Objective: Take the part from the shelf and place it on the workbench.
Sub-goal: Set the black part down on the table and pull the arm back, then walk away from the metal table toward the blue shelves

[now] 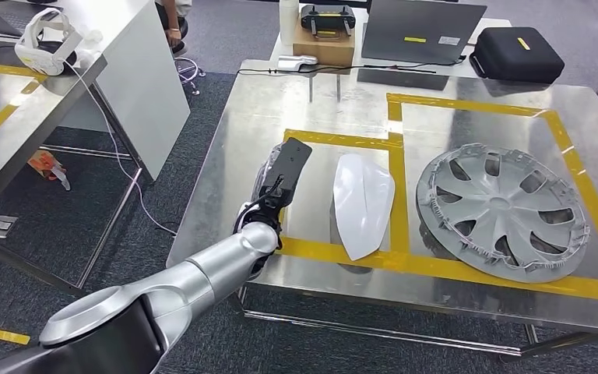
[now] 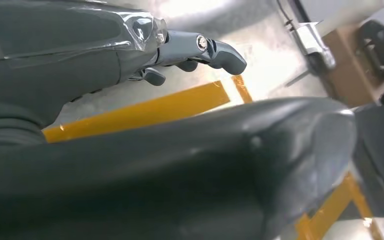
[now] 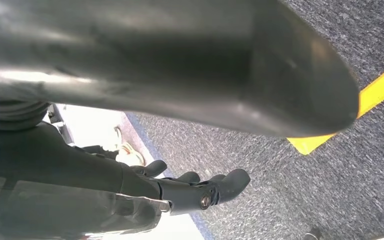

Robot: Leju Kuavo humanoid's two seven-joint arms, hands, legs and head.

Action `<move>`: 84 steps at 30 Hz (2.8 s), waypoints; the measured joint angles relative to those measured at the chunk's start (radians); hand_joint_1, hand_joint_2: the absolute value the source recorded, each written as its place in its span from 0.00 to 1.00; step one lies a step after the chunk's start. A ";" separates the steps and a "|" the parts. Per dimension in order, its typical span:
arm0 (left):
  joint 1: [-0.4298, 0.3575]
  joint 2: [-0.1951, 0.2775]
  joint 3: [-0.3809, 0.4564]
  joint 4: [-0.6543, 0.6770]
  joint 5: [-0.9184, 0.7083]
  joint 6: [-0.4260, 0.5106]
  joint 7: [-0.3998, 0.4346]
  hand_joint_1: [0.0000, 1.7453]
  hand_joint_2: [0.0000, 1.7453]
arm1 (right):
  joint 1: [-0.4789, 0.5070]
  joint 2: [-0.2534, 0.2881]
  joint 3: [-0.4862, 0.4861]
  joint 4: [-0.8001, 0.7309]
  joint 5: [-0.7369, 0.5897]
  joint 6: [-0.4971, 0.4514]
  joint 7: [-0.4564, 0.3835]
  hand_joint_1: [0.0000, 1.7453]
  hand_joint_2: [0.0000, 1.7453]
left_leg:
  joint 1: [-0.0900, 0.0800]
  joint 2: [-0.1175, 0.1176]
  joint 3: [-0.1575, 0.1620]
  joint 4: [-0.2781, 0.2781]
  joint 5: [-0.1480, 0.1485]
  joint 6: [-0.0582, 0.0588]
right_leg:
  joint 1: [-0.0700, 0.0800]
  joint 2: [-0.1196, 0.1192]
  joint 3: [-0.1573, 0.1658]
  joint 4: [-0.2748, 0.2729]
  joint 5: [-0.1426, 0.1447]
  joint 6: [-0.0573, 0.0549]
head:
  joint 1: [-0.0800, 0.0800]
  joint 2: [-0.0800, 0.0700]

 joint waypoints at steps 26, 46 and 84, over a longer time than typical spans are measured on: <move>0.434 -0.032 0.515 -0.987 -0.554 -0.427 -0.324 0.00 0.00 | 0.002 -0.001 -0.009 0.000 -0.043 -0.026 -0.034 0.00 0.00 | -0.001 0.001 -0.001 0.000 -0.001 0.000 | 0.000 0.001 0.000 -0.001 -0.001 0.001 | 0.000 0.000; 0.733 0.082 0.678 -1.200 -0.568 -0.492 -0.323 0.00 0.00 | 0.002 0.001 -0.049 0.000 -0.069 -0.053 -0.051 0.00 0.00 | -0.004 0.000 -0.001 0.001 -0.003 0.002 | -0.003 0.001 0.000 -0.002 -0.001 0.002 | 0.000 0.000; 0.744 0.078 0.667 -1.220 -0.588 -0.596 -0.323 0.00 0.00 | -0.005 0.002 -0.094 0.000 -0.094 -0.060 -0.028 0.00 0.00 | -0.007 0.000 0.126 -0.032 -0.082 0.002 | 0.005 -0.007 -0.079 0.014 0.085 -0.011 | -0.029 0.000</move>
